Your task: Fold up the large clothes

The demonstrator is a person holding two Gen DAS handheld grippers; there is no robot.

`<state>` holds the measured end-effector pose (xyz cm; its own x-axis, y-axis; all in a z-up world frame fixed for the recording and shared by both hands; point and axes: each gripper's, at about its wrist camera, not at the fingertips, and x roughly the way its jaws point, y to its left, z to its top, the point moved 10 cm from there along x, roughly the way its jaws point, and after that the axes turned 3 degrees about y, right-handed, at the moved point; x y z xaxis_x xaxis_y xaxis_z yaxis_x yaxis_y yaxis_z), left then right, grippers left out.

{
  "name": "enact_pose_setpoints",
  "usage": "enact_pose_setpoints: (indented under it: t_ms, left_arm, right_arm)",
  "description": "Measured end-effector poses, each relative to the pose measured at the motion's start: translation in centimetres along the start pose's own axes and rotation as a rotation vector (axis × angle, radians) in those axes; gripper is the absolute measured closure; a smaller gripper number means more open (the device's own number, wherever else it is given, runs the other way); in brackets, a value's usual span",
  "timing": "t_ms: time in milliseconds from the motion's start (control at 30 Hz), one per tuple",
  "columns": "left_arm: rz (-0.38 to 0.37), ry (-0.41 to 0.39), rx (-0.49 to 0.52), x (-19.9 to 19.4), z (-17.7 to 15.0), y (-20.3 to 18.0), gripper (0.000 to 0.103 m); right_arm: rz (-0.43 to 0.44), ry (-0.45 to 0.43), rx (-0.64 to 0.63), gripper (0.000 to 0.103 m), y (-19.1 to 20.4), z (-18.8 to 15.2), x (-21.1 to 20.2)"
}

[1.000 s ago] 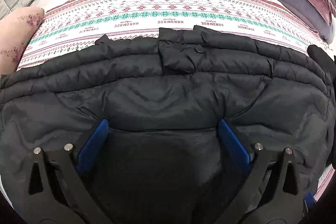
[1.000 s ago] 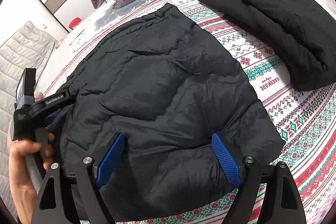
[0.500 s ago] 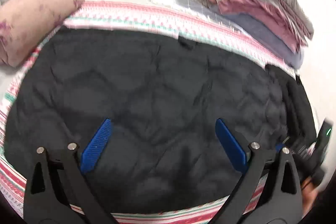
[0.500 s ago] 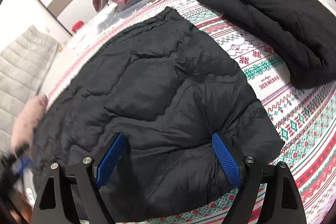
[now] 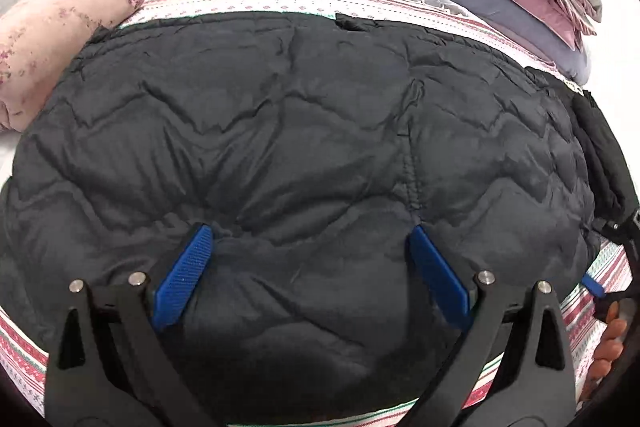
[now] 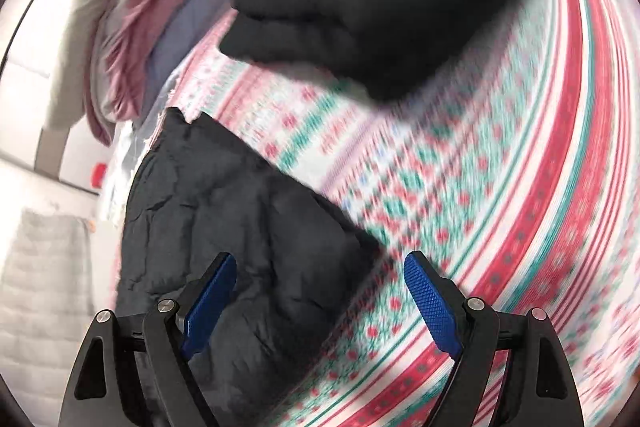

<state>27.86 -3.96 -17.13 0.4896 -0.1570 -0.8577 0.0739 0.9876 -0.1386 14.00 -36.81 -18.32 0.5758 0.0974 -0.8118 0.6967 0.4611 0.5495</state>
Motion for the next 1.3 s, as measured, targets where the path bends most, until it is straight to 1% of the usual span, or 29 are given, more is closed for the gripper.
enact_pose_setpoints:
  t_ms: [67,100,167,233,333,433,500,567,633,667,733,800,900,1000,1133,1200,1300]
  left_arm:
    - [-0.003,0.003,-0.002,0.0,0.0,0.0,0.004]
    - [-0.002,0.003,0.000,0.1,0.1,0.0,0.004]
    - [0.004,0.004,0.006,0.2,-0.1,0.0,0.004]
    - [0.013,0.005,0.012,0.3,-0.4,-0.1,0.004]
    - [0.021,0.005,0.017,0.5,-0.5,-0.2,0.004]
    - [0.026,0.002,0.024,0.6,-0.5,-0.2,0.004]
    - [0.025,0.004,0.023,0.6,-0.6,-0.3,0.004]
    - [0.025,0.003,0.021,0.6,-0.6,-0.3,0.004]
    - [0.027,0.002,0.022,0.6,-0.6,-0.3,0.004]
    - [0.029,0.002,0.024,0.6,-0.6,-0.3,0.004]
    - [0.030,0.001,0.024,0.6,-0.7,-0.3,0.004]
    - [0.031,0.001,0.025,0.7,-0.7,-0.4,0.004]
    - [0.030,0.000,0.033,0.7,-0.8,-0.7,0.004]
    - [0.019,-0.001,0.055,0.7,-0.9,-1.2,0.004]
    - [0.000,-0.002,0.089,0.7,-1.1,-2.2,0.004]
    - [0.012,0.002,0.120,0.9,-1.3,-2.8,0.004]
    - [0.040,-0.004,0.155,1.2,-1.3,-3.2,0.004]
  right_arm:
    - [0.003,0.000,-0.022,0.016,0.4,-0.2,0.2]
    - [0.014,0.015,-0.046,0.016,0.9,-0.5,0.6]
    - [0.035,0.051,-0.051,0.016,1.4,-1.1,1.3]
    - [0.062,0.036,-0.034,0.016,1.8,-1.2,1.4]
    - [0.171,0.076,0.010,0.016,3.3,-2.3,2.6]
    - [0.205,0.081,-0.008,0.015,4.6,-2.9,3.2]
    - [0.246,0.092,0.000,0.016,5.3,-3.0,3.5]
    - [0.278,0.104,-0.001,0.023,6.0,-3.2,3.6]
    - [0.277,0.094,-0.018,0.046,6.2,-3.3,3.5]
    - [0.281,0.083,-0.034,0.050,6.6,-3.2,3.3]
    - [0.297,0.047,-0.065,0.073,7.2,-3.0,2.5]
    - [0.318,0.003,-0.118,0.082,8.3,-2.6,1.3]
    - [0.355,-0.090,-0.224,0.087,10.5,-2.6,-1.5]
    - [0.385,-0.205,-0.354,0.090,13.4,-3.2,-4.8]
    - [0.375,-0.349,-0.545,0.091,16.6,-5.1,-8.6]
    - [0.398,-0.393,-0.624,0.091,17.9,-6.4,-9.9]
    - [0.427,-0.420,-0.728,0.091,19.3,-8.5,-10.9]
